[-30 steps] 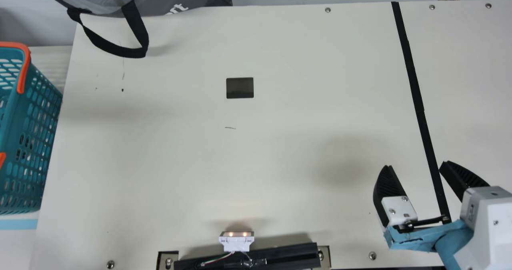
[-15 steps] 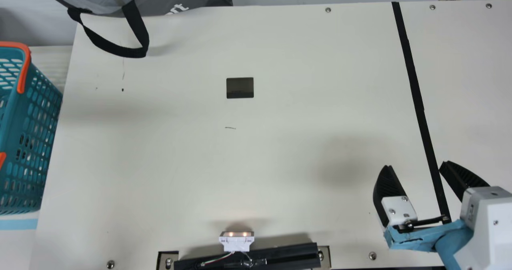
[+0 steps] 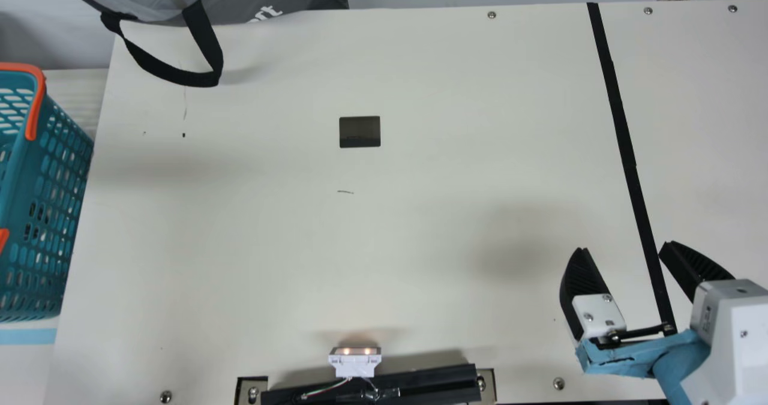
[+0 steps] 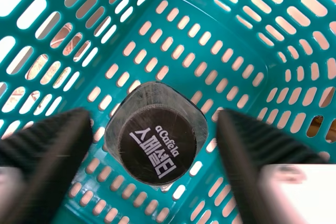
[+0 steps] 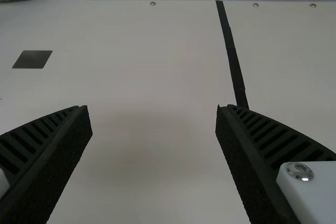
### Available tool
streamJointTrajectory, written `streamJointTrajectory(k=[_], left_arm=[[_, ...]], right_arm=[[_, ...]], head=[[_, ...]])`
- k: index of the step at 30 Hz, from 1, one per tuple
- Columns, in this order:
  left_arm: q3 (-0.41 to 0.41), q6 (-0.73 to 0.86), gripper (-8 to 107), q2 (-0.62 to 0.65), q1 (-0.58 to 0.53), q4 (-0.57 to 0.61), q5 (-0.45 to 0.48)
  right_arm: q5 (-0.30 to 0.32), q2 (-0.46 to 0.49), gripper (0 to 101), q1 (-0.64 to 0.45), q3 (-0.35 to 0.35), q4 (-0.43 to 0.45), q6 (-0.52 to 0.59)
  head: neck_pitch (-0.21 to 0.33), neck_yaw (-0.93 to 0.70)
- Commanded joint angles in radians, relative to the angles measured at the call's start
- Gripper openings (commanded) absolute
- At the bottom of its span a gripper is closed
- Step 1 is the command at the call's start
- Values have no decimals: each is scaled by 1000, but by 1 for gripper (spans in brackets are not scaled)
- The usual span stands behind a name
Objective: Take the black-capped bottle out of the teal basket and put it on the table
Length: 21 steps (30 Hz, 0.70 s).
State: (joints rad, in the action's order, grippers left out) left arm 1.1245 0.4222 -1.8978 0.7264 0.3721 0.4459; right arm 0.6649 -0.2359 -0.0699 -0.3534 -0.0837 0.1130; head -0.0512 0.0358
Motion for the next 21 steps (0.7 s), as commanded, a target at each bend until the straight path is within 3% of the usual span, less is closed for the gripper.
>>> streamJointTrajectory(k=[1, 21], left_arm=[[2, 3, 0, -1, 1, 0, -2], [-12, 39, 0, 31, 4, 22, -4]], right_arm=[[0, 0, 91, 0, 0, 0, 0], [0, 0, 91, 0, 0, 0, 0]], head=[[4, -8], [4, -8]])
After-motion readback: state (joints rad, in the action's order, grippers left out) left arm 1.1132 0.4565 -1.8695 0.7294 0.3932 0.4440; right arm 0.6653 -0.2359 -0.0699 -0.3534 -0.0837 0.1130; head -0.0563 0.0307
